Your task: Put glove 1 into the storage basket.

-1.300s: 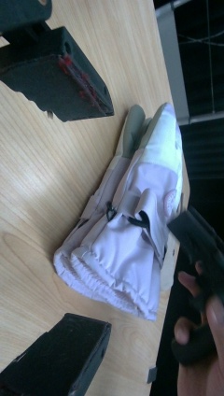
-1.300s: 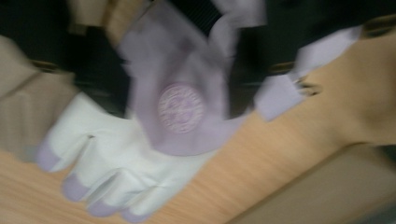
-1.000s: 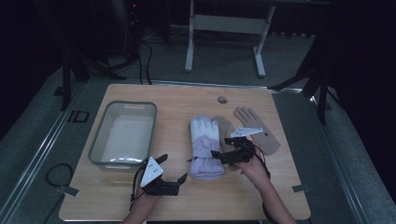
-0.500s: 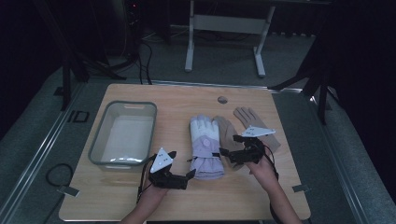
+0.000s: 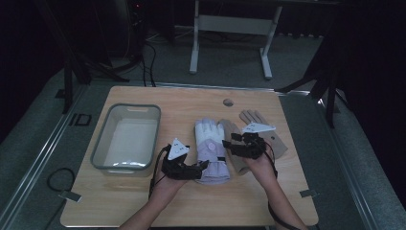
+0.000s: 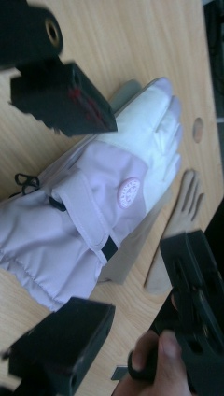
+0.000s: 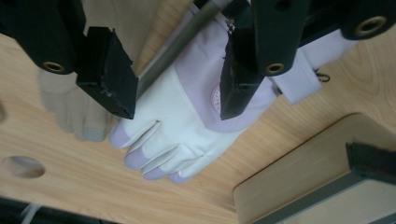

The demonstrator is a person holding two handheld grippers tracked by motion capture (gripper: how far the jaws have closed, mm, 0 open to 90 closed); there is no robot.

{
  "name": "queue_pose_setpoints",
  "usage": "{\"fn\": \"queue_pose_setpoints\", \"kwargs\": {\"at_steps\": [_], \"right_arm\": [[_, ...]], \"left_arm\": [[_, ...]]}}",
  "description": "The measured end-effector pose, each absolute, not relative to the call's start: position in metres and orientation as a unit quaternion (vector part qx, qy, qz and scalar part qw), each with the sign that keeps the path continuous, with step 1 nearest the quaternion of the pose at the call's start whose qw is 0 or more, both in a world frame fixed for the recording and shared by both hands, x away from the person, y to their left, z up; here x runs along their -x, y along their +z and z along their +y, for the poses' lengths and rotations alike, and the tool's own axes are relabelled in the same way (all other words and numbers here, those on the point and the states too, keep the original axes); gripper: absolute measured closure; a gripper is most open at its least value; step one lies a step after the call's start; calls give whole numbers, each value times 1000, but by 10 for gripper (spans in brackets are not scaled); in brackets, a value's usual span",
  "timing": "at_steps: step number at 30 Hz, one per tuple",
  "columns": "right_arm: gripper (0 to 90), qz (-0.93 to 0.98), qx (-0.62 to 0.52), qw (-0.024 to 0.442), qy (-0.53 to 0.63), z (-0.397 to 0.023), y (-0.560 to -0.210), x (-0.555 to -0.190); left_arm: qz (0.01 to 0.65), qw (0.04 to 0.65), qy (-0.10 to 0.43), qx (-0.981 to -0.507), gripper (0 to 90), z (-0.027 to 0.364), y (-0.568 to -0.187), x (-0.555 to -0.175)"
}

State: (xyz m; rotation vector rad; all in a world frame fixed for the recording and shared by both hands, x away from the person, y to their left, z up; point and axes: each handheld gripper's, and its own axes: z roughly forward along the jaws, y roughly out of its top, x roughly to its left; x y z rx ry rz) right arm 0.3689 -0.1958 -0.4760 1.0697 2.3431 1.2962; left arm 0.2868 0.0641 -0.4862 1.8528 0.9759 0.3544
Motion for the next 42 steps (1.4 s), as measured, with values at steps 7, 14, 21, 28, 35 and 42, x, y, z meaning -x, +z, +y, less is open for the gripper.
{"fn": "queue_pose_setpoints", "kwargs": {"at_steps": [7,14,21,28,35,42], "right_arm": [[507,801,-389,110,441,-183,-492,-374],[482,802,-400,104,431,-181,-498,-376],[472,798,-427,81,418,-183,-510,-380],[426,799,-455,20,392,-188,-533,-385],[464,798,-470,-42,376,-192,-544,-394],[710,812,-447,-55,371,-190,-544,-395]], "left_arm": [[421,441,141,-779,245,58,-500,-288],[423,420,139,-791,245,50,-512,-293],[430,405,133,-796,246,45,-525,-299],[437,392,118,-801,246,43,-538,-303],[446,395,85,-799,246,47,-546,-309],[455,401,64,-792,246,50,-553,-312]]}}
